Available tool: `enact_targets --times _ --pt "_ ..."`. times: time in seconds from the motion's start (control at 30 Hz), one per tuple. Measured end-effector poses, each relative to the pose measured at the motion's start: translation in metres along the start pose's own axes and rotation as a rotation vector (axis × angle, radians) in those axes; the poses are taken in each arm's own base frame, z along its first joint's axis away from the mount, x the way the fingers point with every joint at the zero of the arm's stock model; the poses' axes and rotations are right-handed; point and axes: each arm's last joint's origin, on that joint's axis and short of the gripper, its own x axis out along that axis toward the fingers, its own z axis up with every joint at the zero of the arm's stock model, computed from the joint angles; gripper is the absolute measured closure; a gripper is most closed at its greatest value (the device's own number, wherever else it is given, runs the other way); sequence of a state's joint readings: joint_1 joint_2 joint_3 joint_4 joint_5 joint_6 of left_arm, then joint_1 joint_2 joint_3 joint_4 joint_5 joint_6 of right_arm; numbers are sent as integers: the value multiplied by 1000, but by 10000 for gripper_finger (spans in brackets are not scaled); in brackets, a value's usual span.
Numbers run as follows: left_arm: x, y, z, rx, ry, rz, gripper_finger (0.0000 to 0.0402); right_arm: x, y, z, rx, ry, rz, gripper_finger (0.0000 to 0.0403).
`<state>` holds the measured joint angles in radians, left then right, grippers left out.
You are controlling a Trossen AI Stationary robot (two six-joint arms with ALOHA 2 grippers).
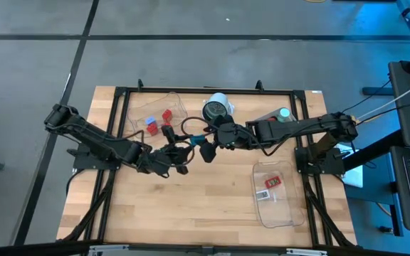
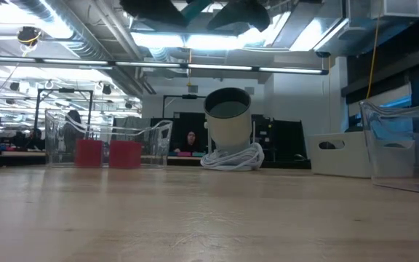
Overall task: Pick & Place Office items
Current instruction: Put the green digital clock into the right transparent bin
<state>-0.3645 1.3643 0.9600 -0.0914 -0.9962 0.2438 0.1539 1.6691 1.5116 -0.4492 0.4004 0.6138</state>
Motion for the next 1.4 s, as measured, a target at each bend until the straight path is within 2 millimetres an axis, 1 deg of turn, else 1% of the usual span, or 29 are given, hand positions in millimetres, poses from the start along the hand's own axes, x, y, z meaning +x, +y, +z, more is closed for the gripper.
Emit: enact_targets --times 0.1,0.23,0.53,0.7,0.83,1.0,1.1,1.2,1.3,1.4 --pt "0 0 2 -2 -11 -2 247 0 0 0 7 0 0 119" --pt "0 0 1 -1 -5 -3 245 0 0 0 10 -1 0 155" --pt "3 2 0 -5 4 6 244 0 0 0 15 -3 4 268" --pt "6 4 -1 -5 11 10 244 -1 1 2 75 -11 10 325" --pt "9 6 -2 -6 14 8 234 -1 1 2 85 -11 9 330" --pt "9 6 0 -41 3 -2 210 -1 -1 -1 43 10 -15 321" --pt "9 6 0 -53 2 -1 195 0 -2 -1 44 7 -17 329" --pt "6 4 1 -51 -3 -5 180 0 -2 -1 40 8 -19 341" --pt "3 2 2 -47 -13 -18 162 0 -2 -1 36 14 -20 341" --pt "-3 4 4 -57 -27 -20 145 0 -4 -2 29 30 -34 334"
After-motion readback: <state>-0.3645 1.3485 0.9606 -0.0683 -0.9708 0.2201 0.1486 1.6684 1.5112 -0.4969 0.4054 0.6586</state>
